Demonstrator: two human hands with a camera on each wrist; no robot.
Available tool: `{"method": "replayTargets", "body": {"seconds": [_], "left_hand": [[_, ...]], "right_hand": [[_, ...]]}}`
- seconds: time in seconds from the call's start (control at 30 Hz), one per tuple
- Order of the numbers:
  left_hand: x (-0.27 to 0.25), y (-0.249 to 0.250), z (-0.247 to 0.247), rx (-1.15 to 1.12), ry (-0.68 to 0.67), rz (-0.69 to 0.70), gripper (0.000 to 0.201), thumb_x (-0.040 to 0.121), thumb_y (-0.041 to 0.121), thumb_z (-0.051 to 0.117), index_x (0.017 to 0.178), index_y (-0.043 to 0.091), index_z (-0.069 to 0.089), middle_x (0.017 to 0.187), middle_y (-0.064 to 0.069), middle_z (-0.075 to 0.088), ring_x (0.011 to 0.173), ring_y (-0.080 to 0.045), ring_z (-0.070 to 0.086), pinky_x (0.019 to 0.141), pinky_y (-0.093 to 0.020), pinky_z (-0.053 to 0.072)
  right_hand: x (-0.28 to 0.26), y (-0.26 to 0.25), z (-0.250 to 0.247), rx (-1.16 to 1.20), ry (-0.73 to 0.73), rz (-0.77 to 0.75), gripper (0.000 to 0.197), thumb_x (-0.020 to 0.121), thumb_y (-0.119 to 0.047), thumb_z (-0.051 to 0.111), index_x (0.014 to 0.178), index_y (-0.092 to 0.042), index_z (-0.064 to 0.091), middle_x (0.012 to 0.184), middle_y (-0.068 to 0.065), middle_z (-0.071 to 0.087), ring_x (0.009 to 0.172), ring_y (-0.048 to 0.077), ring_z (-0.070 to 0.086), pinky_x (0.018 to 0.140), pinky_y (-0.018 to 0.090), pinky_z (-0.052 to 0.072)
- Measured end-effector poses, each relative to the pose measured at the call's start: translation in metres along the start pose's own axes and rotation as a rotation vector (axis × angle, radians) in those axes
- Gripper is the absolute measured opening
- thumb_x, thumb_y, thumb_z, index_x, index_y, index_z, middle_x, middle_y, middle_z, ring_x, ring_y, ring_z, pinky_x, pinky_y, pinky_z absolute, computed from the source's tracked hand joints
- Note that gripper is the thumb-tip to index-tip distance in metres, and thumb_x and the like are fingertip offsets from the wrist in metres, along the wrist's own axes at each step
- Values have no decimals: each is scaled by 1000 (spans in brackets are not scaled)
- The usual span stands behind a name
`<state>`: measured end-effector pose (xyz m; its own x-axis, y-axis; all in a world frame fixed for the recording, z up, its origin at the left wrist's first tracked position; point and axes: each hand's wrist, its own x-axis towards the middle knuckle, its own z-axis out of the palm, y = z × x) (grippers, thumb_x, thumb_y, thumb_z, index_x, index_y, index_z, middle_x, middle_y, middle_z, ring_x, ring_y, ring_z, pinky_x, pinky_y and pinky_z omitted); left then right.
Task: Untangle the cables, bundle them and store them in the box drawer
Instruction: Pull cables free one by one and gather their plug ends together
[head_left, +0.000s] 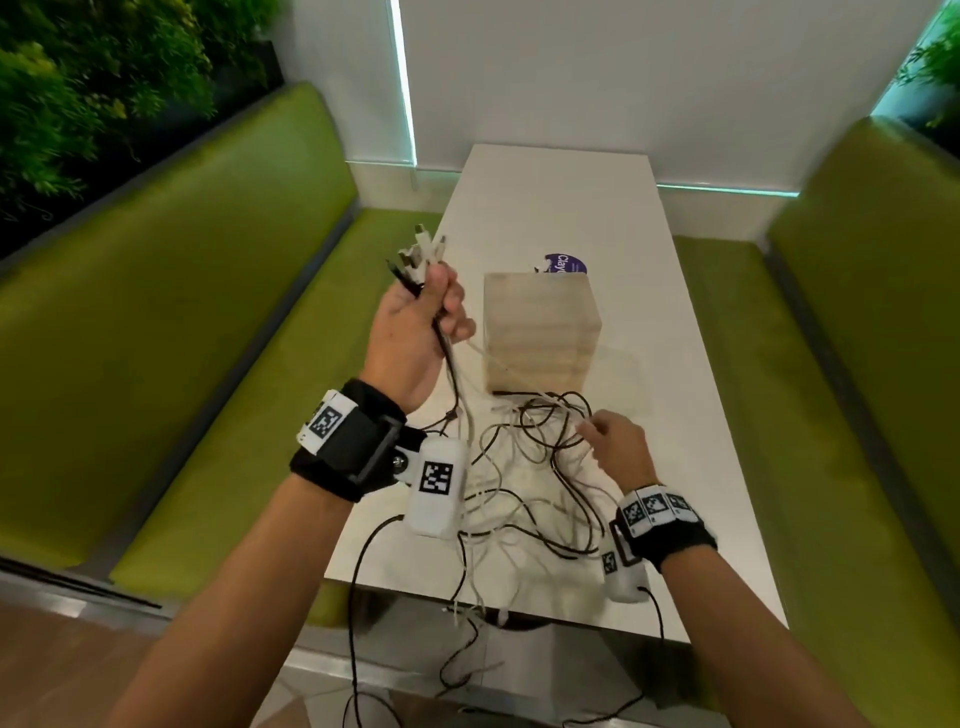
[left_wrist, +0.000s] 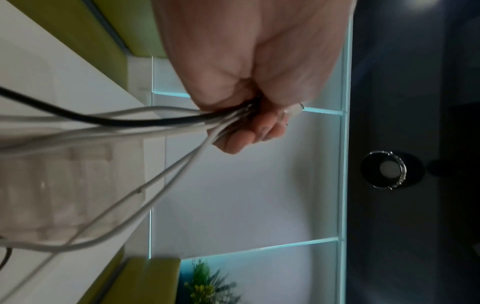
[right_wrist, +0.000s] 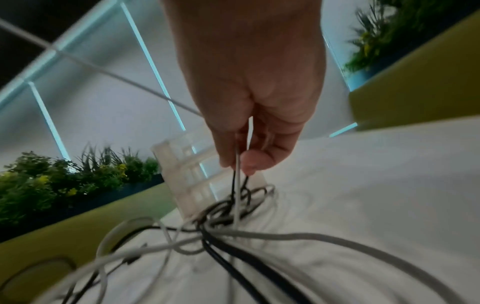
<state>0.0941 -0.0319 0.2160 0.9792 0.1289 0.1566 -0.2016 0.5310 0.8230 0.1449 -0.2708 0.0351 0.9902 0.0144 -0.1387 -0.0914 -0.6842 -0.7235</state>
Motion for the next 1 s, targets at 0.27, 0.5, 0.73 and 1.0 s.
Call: {"method": "replayTargets", "body": {"seconds": [0.27, 0.5, 0.73, 1.0], "left_hand": [[-19, -54, -25, 609, -4, -214, 23, 102, 25, 40, 90, 14, 57, 61, 7, 42, 45, -1, 34, 48, -18, 31], [-30, -94, -11, 892, -163, -208, 33, 100, 23, 46, 133, 24, 46, 79, -21, 55, 67, -36, 50, 62, -48, 44], [-23, -80, -20, 1199, -321, -138, 11, 101, 29, 44, 93, 24, 50, 69, 10, 51, 68, -16, 48, 59, -23, 36], [-17, -44, -1, 642, -80, -83, 26, 100, 26, 46, 75, 19, 46, 55, 14, 44, 48, -3, 35, 50, -20, 33]], "right_hand": [[-15, -69, -27, 180, -163, -191, 24, 87, -21, 64, 74, -2, 67, 57, 3, 60, 44, 5, 47, 45, 16, 36], [-32, -102, -28, -117, -276, -366, 19, 94, -18, 53, 85, -11, 68, 71, -7, 62, 63, 8, 54, 56, 17, 37], [-28, -98, -39, -216, -300, -420, 18, 93, -15, 53, 85, -9, 68, 81, -1, 63, 76, 18, 57, 68, 26, 43], [-12, -38, -1, -336, -296, -182, 11, 82, -21, 63, 71, -18, 61, 84, 6, 67, 85, 26, 62, 71, 33, 43]]}}
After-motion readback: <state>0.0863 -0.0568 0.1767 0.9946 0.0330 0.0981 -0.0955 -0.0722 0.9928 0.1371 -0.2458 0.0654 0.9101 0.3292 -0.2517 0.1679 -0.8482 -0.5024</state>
